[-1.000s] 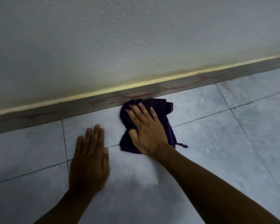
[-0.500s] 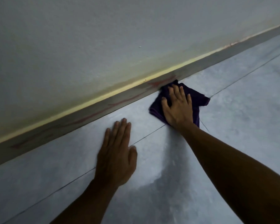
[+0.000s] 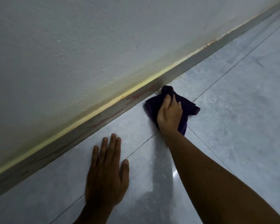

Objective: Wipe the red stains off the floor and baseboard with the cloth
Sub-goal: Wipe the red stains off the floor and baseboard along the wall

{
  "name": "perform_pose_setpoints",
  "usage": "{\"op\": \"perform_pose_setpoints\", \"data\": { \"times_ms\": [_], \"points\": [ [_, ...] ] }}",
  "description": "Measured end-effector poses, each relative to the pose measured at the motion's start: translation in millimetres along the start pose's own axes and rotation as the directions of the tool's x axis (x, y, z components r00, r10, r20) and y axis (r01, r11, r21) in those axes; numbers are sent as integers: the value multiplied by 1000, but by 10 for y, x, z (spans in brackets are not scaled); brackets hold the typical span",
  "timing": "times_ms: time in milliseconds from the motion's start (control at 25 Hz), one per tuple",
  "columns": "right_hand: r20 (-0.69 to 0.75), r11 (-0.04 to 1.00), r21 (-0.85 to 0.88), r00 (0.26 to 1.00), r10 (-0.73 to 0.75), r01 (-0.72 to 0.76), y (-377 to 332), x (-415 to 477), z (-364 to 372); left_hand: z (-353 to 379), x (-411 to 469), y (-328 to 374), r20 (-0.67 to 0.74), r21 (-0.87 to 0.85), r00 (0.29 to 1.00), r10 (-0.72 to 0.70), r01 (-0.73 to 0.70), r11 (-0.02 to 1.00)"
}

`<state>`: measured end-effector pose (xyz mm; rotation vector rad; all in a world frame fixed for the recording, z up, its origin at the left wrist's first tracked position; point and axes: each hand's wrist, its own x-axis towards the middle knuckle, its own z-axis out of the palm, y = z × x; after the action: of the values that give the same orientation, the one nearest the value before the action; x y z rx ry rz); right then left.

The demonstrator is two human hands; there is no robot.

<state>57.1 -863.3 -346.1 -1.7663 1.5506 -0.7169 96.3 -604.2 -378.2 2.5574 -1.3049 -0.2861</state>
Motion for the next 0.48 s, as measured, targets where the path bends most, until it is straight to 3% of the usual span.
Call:
{"op": "perform_pose_setpoints", "data": {
  "times_ms": [80, 160, 240, 320, 400, 480],
  "points": [
    [-101, 916, 320, 953, 286, -241, -138, 71, -18, -4, 0, 8, -4, 9, 1000, 2, -2, 1000],
    [9, 816, 474, 928, 372, -332, -318, -34, 72, -9, -7, 11, -1, 11, 1000, 0, 0, 1000],
    [192, 871, 409, 959, 209, -272, -440, -454, 289, -9, -5, 15, -4, 8, 1000, 6, -6, 1000],
    [315, 904, 424, 945, -90, -56, -493, -1034, 497, -7, 0, 15, 3, 9, 1000, 19, -19, 1000],
    [291, 884, 444, 909, -298, 148, -480, -1191, 633, -24, -2, 15, 18, 17, 1000, 6, -6, 1000],
    [187, 889, 426, 945, -268, 168, -517, -852, 671, -39, 4, 34, 51, 24, 998, -20, 19, 1000]
  ]
}}
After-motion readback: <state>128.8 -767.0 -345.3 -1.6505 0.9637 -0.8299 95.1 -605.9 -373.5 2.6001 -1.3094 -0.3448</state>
